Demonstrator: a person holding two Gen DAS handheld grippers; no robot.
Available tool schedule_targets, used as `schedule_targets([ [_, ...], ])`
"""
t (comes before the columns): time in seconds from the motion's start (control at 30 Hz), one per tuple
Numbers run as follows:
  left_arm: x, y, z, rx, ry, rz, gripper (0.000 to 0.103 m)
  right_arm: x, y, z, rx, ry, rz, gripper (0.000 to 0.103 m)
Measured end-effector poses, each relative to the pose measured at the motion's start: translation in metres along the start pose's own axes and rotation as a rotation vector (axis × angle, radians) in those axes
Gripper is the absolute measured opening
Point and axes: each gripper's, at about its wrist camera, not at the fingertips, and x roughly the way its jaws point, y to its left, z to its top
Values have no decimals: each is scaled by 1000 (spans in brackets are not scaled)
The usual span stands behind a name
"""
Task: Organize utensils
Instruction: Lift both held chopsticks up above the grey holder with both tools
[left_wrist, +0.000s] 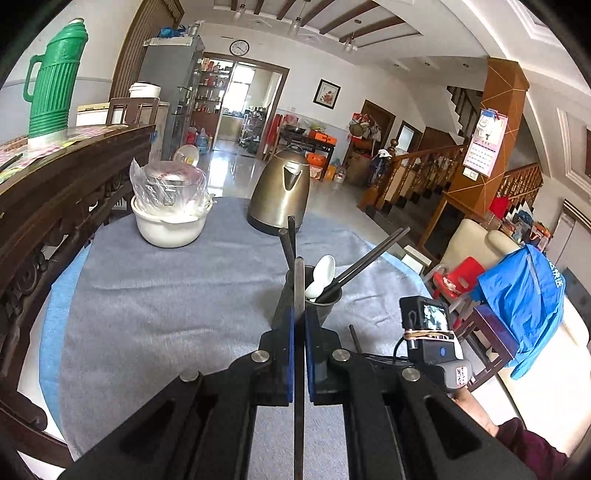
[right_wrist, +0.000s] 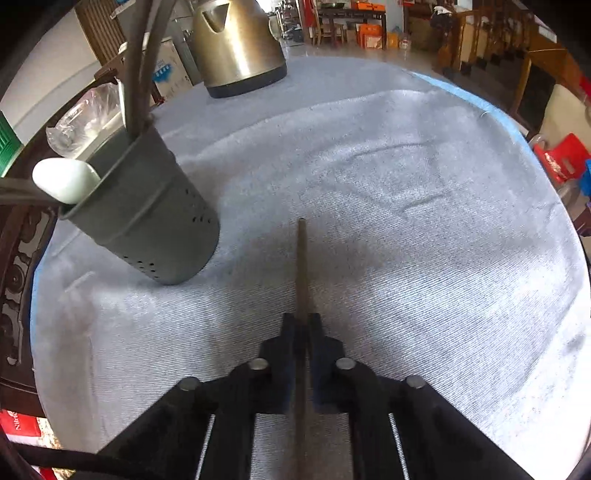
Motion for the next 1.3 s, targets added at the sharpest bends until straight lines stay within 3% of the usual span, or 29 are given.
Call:
schedule_targets([
  [0.13,0,-2,1,-9,-16,13,5,-15,-8,-6,12,-43,49,6],
  [0.2,-3,-3,1,-14,-33,12,5,-30,-16,-10,33,-76,114,6],
  [0.4,-12,-11,2,-26,-105,-1,5,-84,-41,-19,118,-238,356,6],
  [0.57,-19,-16,9,-41,-144,-18,5,-128,-38,-21,119,-384,439,6],
  [0.93,-57,-2,49,-98,-356,3,5,-200,-22,-16,109,-682,520,6],
  [1.13,-54,15,92,-49,-477,57,5,-228,6,2,65,-845,467,6],
  [1.3,-24,45,135,-10,-538,89,5,-234,36,21,42,-934,397,6],
])
